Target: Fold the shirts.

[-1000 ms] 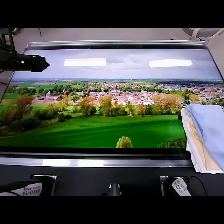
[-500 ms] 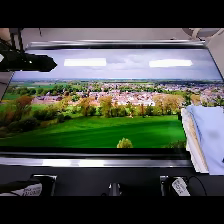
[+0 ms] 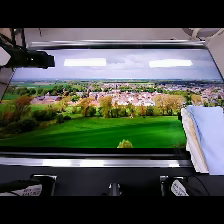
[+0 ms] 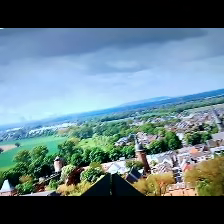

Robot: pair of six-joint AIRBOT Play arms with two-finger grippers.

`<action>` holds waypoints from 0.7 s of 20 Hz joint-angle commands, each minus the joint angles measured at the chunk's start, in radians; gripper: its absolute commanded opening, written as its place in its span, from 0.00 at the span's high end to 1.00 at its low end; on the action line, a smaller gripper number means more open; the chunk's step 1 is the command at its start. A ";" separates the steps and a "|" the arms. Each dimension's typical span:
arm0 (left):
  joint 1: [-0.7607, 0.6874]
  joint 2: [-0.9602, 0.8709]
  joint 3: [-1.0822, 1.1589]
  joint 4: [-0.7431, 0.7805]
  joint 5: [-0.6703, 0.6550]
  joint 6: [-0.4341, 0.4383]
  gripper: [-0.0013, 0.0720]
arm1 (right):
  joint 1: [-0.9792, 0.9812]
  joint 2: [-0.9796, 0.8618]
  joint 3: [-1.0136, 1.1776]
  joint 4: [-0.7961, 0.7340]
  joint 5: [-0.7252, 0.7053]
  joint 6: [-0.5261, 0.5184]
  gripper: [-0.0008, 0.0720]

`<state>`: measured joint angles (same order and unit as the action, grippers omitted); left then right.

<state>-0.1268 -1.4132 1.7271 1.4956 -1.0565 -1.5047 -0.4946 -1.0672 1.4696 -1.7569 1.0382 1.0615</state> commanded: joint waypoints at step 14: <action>-0.020 0.066 -0.348 0.078 -0.233 -0.187 0.05 | 0.494 -0.376 0.042 0.268 0.507 0.038 0.07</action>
<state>-0.1463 -1.3586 1.3991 1.5715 -1.3060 -1.6741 -0.0078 -1.4338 1.5112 -1.4906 1.5108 1.0935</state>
